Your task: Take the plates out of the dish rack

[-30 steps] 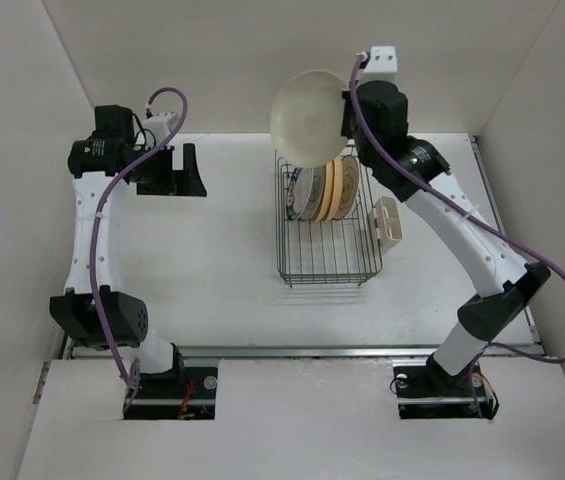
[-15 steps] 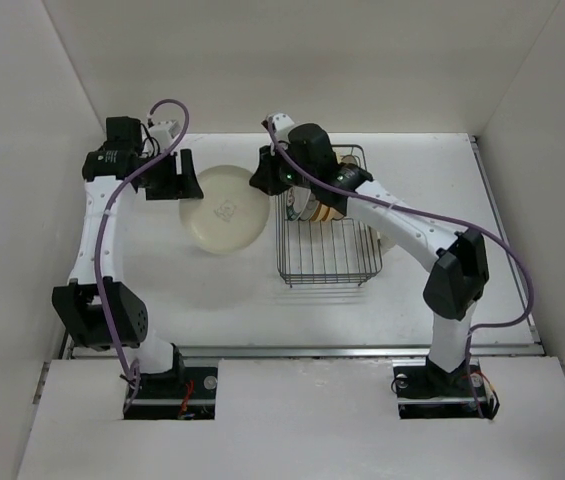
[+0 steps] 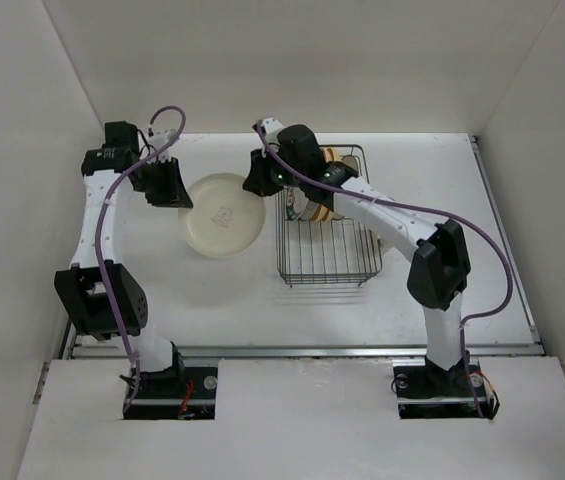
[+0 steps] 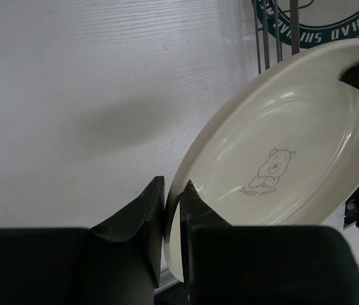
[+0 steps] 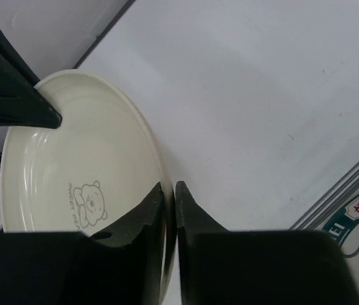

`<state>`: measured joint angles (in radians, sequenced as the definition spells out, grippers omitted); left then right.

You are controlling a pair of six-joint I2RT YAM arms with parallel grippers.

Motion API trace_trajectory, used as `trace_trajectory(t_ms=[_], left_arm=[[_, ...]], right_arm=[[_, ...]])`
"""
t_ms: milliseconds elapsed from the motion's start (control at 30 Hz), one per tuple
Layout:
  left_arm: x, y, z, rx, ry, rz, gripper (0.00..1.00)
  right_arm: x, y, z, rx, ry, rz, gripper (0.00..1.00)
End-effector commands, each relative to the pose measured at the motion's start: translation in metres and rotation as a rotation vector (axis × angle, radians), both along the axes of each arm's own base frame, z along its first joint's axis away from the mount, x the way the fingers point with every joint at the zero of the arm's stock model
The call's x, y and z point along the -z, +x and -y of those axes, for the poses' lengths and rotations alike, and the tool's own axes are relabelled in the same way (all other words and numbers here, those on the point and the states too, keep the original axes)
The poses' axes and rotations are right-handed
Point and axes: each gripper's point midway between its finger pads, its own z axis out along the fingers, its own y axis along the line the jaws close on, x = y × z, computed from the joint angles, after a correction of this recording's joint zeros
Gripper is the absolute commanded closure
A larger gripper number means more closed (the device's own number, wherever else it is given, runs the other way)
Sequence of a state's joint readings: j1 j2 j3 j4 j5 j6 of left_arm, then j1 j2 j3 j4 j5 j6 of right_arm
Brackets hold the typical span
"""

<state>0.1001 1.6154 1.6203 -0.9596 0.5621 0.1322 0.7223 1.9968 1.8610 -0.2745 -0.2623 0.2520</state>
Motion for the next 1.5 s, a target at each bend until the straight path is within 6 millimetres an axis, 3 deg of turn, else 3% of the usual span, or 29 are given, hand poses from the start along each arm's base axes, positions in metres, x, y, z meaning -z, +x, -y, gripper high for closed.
trace_trajectory(t_ms=[0, 33, 67, 133, 200, 267, 300, 400, 433, 467, 533, 567, 633, 667, 700, 767, 800, 933, 1100, 1133, 1167, 1300, 1400, 1467], left_arm=[[0.006, 0.008, -0.044, -0.131, 0.111, 0.001, 1.00], [0.009, 0.006, -0.048, -0.142, 0.110, -0.011, 1.00], [0.016, 0.008, -0.050, -0.146, 0.117, -0.020, 1.00], [0.023, 0.009, -0.052, -0.150, 0.124, -0.035, 1.00], [0.043, 0.012, -0.059, -0.164, 0.136, -0.076, 1.00], [0.048, 0.024, -0.061, -0.177, 0.132, -0.061, 1.00], [0.060, 0.027, -0.063, -0.191, 0.135, -0.084, 1.00], [0.075, 0.045, -0.070, -0.223, 0.152, -0.067, 1.00], [0.090, 0.048, -0.072, -0.225, 0.158, -0.097, 1.00], [0.093, 0.053, -0.073, -0.234, 0.153, -0.100, 1.00], [0.104, 0.059, -0.077, -0.253, 0.165, -0.128, 1.00], [0.112, 0.066, -0.084, -0.266, 0.173, -0.144, 1.00], [0.123, 0.068, -0.084, -0.271, 0.168, -0.170, 1.00], [0.130, 0.071, -0.087, -0.275, 0.178, -0.185, 1.00], [0.133, 0.073, -0.090, -0.281, 0.190, -0.188, 1.00], [0.143, 0.077, -0.092, -0.283, 0.198, -0.204, 1.00], [0.145, 0.079, -0.092, -0.283, 0.198, -0.205, 0.98], [0.157, 0.074, -0.091, -0.277, 0.195, -0.260, 0.84], [0.160, 0.068, -0.092, -0.279, 0.205, -0.283, 0.73], [0.152, 0.069, -0.094, -0.285, 0.215, -0.263, 0.67], [0.155, 0.066, -0.094, -0.284, 0.214, -0.272, 0.65], [0.132, 0.066, -0.097, -0.299, 0.235, -0.217, 0.57], [0.107, 0.064, -0.098, -0.320, 0.243, -0.161, 0.56], [0.088, 0.062, -0.098, -0.326, 0.244, -0.121, 0.56]], right_arm=[[-0.057, 0.014, -0.003, 0.078, 0.071, 0.096, 0.81], [-0.052, 0.018, -0.002, 0.095, 0.056, 0.089, 0.62], [-0.050, 0.022, -0.001, 0.107, 0.037, 0.095, 0.31], [-0.055, 0.030, 0.007, 0.169, 0.005, 0.097, 0.20], [-0.067, 0.037, 0.019, 0.237, -0.008, 0.120, 0.14], [-0.091, 0.043, 0.042, 0.351, -0.012, 0.171, 0.14], [-0.098, 0.044, 0.052, 0.396, -0.020, 0.184, 0.14], [-0.125, 0.049, 0.102, 0.635, -0.065, 0.229, 0.14], [-0.124, 0.055, 0.120, 0.706, -0.100, 0.234, 0.23], [-0.120, 0.058, 0.153, 0.834, -0.174, 0.230, 0.29], [-0.112, 0.058, 0.185, 0.948, -0.221, 0.194, 0.37], [-0.096, 0.059, 0.210, 1.007, -0.288, 0.153, 0.37], [-0.089, 0.055, 0.233, 1.077, -0.257, 0.092, 0.37], [-0.064, 0.054, 0.245, 1.071, -0.284, 0.031, 0.37], [-0.070, 0.049, 0.251, 1.082, -0.229, 0.015, 0.37], [-0.058, 0.047, 0.262, 1.085, -0.205, -0.027, 0.37], [-0.040, 0.046, 0.272, 1.089, -0.215, -0.070, 0.37], [-0.015, 0.046, 0.288, 1.090, -0.178, -0.170, 0.37], [0.006, 0.052, 0.283, 1.034, -0.144, -0.226, 0.37], [0.011, 0.056, 0.281, 1.020, -0.137, -0.242, 0.37], [0.020, 0.057, 0.278, 1.001, -0.156, -0.255, 0.37], [0.031, 0.064, 0.269, 0.943, -0.140, -0.268, 0.41], [0.044, 0.071, 0.264, 0.924, -0.152, -0.274, 0.52], [0.059, 0.073, 0.263, 0.919, -0.184, -0.292, 0.70]])
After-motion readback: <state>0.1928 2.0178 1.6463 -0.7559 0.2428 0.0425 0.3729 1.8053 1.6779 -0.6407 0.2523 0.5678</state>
